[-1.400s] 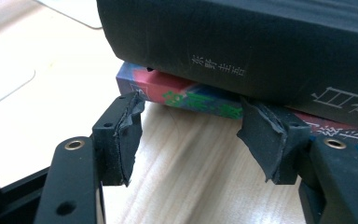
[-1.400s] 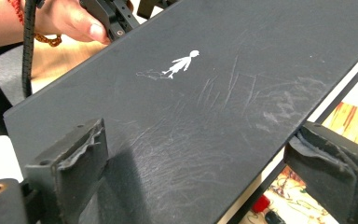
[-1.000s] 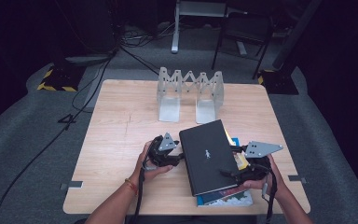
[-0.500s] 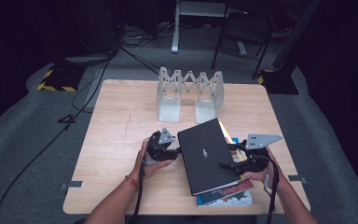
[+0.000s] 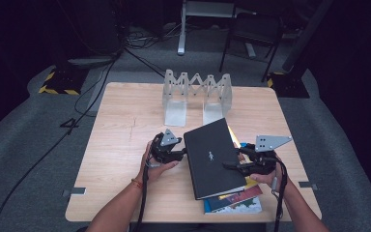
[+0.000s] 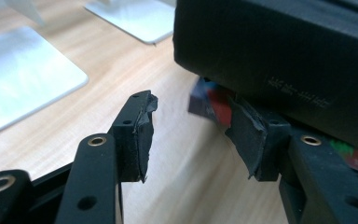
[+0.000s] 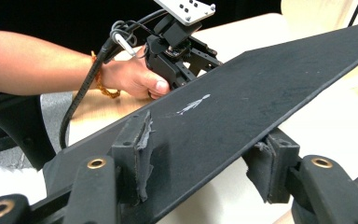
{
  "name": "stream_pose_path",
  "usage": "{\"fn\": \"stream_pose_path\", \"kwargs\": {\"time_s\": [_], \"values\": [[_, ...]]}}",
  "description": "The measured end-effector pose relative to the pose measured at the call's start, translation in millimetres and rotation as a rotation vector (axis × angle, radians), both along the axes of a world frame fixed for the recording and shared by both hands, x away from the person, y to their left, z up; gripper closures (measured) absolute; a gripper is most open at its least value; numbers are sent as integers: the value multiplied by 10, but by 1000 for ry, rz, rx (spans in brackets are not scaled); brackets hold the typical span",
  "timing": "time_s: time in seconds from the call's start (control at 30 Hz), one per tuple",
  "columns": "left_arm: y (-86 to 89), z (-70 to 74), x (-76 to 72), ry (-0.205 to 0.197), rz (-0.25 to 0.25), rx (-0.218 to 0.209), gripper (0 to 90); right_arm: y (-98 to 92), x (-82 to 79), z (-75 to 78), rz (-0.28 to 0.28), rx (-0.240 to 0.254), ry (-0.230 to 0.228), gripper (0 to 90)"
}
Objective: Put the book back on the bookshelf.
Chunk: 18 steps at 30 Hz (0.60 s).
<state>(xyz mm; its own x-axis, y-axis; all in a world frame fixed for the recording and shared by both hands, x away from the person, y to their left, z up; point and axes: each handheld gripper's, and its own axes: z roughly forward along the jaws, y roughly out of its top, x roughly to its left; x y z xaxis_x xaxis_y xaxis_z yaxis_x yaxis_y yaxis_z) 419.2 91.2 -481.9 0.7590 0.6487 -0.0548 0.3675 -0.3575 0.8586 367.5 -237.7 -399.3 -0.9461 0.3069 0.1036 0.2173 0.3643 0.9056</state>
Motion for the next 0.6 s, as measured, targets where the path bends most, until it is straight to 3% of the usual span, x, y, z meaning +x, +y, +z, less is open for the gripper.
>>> {"fn": "stream_pose_path", "kwargs": {"time_s": [0.1, 0.17, 0.3, 0.43, 0.5, 0.6], "values": [[-7, 57, 9, -30, 15, -6, 499, 20, -1, 60, 7, -10, -15, 482], [1, 94, 42, -19, 4, -19, 499, 46, -26, 132, 13, -33, -41, 484], [-18, 244, 65, -71, 26, -29, 525, 67, -56, 229, 16, -53, -87, 500], [8, 440, 126, -94, 27, -107, 542, 65, -107, 301, 26, -52, -163, 558], [0, 541, 153, -108, 35, -125, 590, 82, -141, 334, 20, -54, -215, 583], [1, 651, 210, -93, 34, -146, 649, 106, -150, 357, 0, -53, -267, 610]]}}
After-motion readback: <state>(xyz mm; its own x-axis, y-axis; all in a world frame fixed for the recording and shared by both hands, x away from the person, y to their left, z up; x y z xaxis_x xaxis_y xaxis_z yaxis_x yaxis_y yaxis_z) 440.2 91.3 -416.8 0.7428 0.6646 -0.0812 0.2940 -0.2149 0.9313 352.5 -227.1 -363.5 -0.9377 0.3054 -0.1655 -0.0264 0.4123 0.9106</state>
